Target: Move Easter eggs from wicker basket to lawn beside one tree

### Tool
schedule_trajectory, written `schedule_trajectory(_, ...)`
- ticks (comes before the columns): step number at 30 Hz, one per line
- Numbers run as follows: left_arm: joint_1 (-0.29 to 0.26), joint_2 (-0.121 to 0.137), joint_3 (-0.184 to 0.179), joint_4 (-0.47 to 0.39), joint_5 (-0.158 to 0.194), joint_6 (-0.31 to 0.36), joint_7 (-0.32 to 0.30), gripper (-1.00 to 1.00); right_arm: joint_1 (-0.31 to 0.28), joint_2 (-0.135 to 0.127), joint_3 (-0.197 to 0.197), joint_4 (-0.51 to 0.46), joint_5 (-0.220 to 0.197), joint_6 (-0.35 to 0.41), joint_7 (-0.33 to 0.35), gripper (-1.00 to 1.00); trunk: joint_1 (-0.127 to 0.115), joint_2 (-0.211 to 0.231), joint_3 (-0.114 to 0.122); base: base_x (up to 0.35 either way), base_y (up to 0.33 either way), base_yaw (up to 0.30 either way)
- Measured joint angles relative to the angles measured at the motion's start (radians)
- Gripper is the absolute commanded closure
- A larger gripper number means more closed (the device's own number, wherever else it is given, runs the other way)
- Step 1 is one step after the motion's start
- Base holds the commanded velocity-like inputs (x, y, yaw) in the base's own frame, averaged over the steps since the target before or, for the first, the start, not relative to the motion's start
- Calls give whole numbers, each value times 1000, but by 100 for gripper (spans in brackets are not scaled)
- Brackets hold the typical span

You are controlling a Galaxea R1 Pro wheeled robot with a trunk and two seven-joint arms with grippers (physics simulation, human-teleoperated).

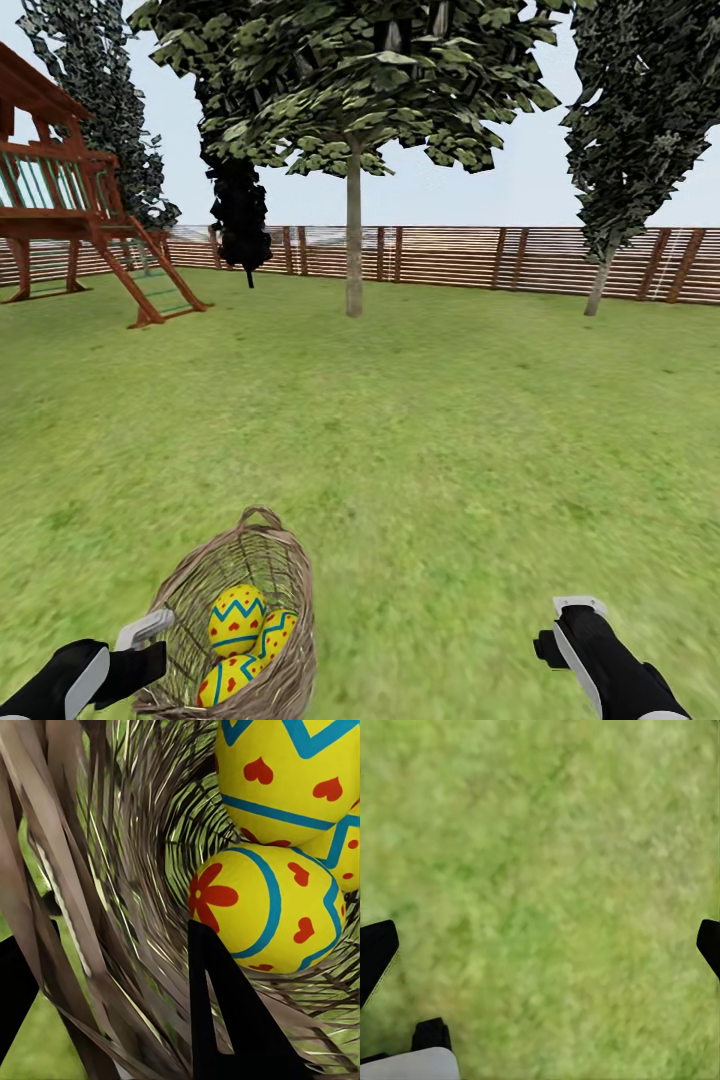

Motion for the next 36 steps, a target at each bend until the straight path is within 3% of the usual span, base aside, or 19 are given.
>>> schedule_trajectory(36, 0, -11, -1, 1, -3, -1, 0, 100, 0, -3, 0, 0, -3, 0, 0, -100, 0, 0, 0, 329, 0, 0)
